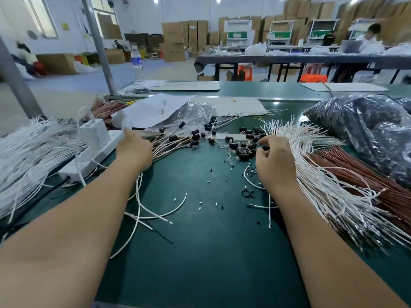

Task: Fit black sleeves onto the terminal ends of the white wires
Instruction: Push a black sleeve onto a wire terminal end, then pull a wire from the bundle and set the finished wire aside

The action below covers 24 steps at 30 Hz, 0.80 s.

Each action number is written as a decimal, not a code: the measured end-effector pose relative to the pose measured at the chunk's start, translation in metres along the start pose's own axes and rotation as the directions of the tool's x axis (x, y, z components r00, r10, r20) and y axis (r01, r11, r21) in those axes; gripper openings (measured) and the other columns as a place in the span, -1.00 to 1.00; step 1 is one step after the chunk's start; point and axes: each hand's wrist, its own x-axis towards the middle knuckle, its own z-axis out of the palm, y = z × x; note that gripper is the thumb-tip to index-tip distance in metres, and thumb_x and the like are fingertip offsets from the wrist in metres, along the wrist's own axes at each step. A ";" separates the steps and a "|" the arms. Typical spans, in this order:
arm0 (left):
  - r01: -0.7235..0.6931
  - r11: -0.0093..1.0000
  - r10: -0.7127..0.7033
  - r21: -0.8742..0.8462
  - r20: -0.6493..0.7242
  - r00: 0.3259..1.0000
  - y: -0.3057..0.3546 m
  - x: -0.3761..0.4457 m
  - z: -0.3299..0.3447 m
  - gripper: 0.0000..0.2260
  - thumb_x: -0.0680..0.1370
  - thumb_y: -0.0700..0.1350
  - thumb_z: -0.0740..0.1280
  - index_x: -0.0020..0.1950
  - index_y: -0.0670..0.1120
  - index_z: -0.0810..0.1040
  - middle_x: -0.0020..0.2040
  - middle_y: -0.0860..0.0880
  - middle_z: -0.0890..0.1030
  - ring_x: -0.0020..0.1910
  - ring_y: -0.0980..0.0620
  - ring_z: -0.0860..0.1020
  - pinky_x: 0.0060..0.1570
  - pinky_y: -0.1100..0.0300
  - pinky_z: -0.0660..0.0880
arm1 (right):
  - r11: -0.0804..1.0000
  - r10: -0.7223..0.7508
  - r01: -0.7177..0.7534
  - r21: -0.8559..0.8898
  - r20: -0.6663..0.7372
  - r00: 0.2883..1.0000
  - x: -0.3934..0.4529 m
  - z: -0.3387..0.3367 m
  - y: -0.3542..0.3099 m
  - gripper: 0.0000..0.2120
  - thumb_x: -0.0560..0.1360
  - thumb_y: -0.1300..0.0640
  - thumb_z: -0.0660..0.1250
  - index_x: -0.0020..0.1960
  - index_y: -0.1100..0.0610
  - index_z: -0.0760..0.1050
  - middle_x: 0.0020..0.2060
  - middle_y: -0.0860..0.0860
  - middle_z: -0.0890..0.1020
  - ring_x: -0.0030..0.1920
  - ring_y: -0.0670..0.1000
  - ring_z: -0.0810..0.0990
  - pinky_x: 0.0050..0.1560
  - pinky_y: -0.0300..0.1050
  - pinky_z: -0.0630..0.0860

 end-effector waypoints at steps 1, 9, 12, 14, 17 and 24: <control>-0.021 0.998 0.022 0.055 -0.015 1.000 -0.003 0.000 0.003 -0.72 0.59 -0.16 0.10 0.21 -0.10 0.51 0.36 -0.25 0.33 0.38 -0.26 0.21 0.21 -0.07 0.36 | 1.000 -0.013 0.013 -0.009 0.005 1.000 0.001 -0.002 -0.002 -0.88 0.57 0.26 0.23 0.07 0.17 0.51 0.01 0.03 0.41 -0.17 0.02 0.51 -0.14 -0.19 0.39; -0.025 1.000 0.023 -0.004 -0.287 0.958 0.018 0.006 -0.037 -0.58 0.44 -0.22 0.23 0.30 -0.07 0.41 0.31 -0.18 0.33 0.27 -0.19 0.21 0.24 -0.04 0.19 | 0.914 0.160 -0.143 -0.379 0.012 0.987 0.024 -0.017 -0.002 -0.82 0.51 0.21 0.21 0.10 0.16 0.48 0.05 0.13 0.50 0.02 0.10 0.41 0.01 -0.03 0.36; -0.141 0.972 0.077 -0.188 -0.313 0.947 0.061 -0.003 -0.055 -0.66 0.48 -0.16 0.22 0.24 -0.04 0.51 0.28 -0.16 0.39 0.29 -0.18 0.25 0.24 -0.05 0.22 | 0.812 0.263 -0.192 -0.551 0.052 0.963 0.023 -0.023 0.002 -0.78 0.45 0.22 0.23 0.09 0.20 0.44 0.16 0.19 0.46 0.16 0.18 0.40 0.16 0.06 0.37; -0.236 0.908 0.127 -0.346 -0.309 0.942 0.094 -0.014 -0.060 -0.69 0.51 -0.09 0.22 0.23 0.01 0.54 0.28 -0.14 0.43 0.31 -0.17 0.26 0.24 -0.06 0.26 | 0.786 0.259 -0.172 -0.594 0.064 0.964 0.022 -0.029 0.007 -0.93 0.45 0.27 0.23 -0.06 0.20 0.43 0.09 0.19 0.52 0.13 0.19 0.42 0.09 0.05 0.40; -0.308 0.718 0.199 -0.624 -0.240 0.950 0.143 -0.031 -0.058 -0.71 0.52 -0.06 0.21 0.20 0.10 0.55 0.30 -0.09 0.46 0.33 -0.16 0.27 0.26 -0.02 0.26 | 0.788 0.216 -0.134 -0.600 0.066 0.974 0.021 -0.034 0.017 -0.81 0.45 0.34 0.24 -0.29 0.19 0.31 -0.21 0.10 0.53 -0.04 0.16 0.44 -0.21 -0.06 0.35; -0.186 0.323 0.115 -0.928 -0.156 0.981 0.198 -0.058 -0.039 -0.69 0.49 -0.21 0.19 0.07 0.06 0.64 0.09 -0.06 0.61 0.14 -0.24 0.46 0.16 -0.11 0.47 | 0.846 0.282 -0.229 -0.482 0.040 0.959 0.023 -0.053 0.021 -0.77 0.43 0.39 0.18 -0.35 0.17 0.29 -0.41 0.04 0.40 -0.39 0.04 0.37 -0.41 -0.17 0.24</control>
